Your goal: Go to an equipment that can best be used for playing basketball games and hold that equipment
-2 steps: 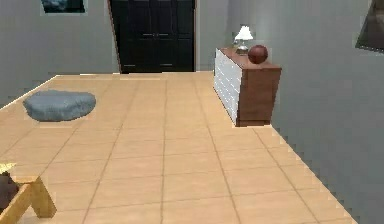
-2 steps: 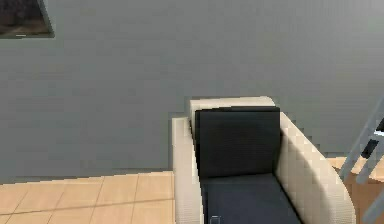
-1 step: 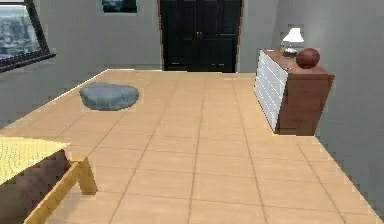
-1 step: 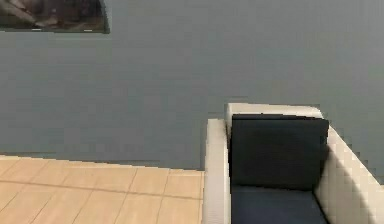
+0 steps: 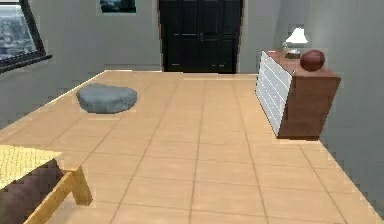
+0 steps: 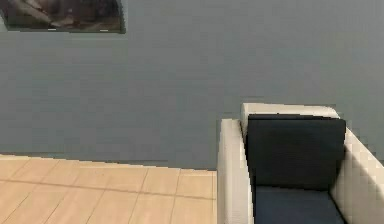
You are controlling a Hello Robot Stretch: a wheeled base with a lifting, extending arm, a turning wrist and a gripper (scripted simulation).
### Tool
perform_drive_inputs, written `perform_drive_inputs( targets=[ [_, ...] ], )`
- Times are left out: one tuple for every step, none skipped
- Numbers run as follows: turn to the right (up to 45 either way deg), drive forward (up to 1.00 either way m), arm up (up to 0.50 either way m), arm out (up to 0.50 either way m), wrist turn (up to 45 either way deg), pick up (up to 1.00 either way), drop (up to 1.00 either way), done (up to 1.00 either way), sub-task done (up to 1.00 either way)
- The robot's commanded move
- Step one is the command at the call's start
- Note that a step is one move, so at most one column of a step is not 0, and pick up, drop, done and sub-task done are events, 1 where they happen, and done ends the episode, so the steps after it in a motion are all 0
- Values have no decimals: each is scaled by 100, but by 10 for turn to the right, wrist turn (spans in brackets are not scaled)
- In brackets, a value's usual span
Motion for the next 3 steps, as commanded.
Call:
perform_drive_inputs(
  targets=[
    [330,0,0,0,0,0,0,0,0],
    [0,100,0,0,0,0,0,0,0],
    [0,60,0,0,0,0,0,0,0]
  ],
)
